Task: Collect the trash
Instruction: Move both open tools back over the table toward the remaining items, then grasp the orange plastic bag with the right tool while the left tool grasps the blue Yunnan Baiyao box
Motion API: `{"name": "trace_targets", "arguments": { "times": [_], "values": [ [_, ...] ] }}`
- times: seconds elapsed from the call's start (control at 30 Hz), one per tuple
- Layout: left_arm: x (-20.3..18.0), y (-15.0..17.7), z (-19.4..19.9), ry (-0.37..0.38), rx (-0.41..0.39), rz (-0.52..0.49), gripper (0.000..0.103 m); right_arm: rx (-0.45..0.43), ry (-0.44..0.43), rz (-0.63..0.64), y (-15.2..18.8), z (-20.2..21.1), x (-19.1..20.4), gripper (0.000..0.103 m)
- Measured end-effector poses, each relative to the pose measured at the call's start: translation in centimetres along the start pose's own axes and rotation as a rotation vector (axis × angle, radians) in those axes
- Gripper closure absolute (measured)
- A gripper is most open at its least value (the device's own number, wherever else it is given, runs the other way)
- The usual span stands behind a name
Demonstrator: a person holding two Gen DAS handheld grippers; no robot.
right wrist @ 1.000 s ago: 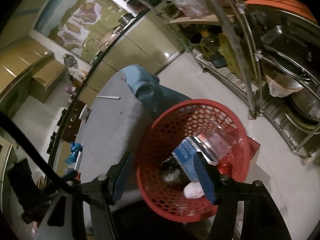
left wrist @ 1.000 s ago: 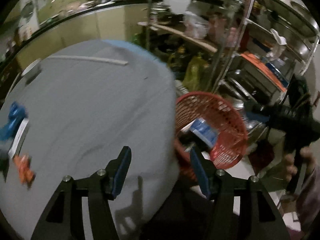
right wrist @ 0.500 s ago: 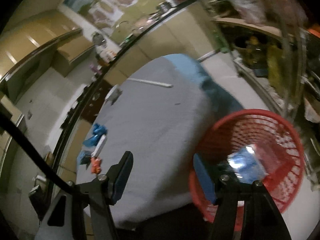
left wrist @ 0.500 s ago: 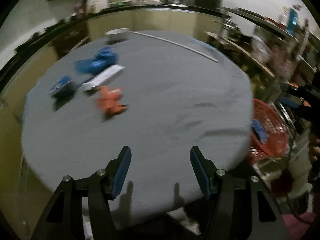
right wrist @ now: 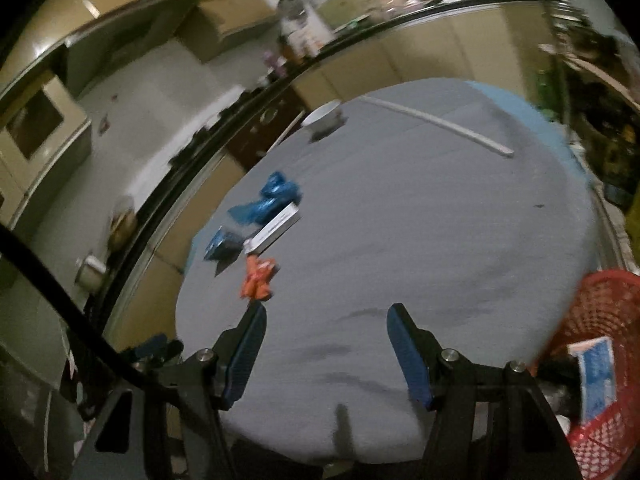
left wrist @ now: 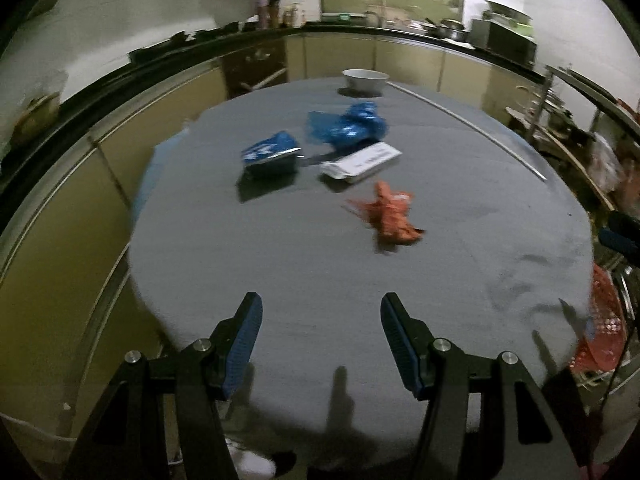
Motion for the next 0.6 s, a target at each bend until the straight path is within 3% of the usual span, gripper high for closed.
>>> {"name": "trace_targets", "arguments": {
  "times": [0.4, 0.6],
  "values": [
    [5.8, -3.4, -2.3, -0.060, -0.028, 0.049, 0.034, 0.156, -0.084, 0.175, -4.0, -11.9, 8.2, 0.037],
    [7.7, -6.5, -4.6, -0.044, -0.013, -0.008, 0.034, 0.262, -0.031, 0.192, -4.8, -19.1, 10.2, 0.037]
  ]
}}
Point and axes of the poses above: each gripper's, at about its wrist camera, not at the fingertips, and z roughly against the way its jaws point, x to its left, y to its underside, the point moved 1 cm from there along -z, roughly the way its jaws point, and after that the axes turned 9 degrees about z, right-handed, at the moved point
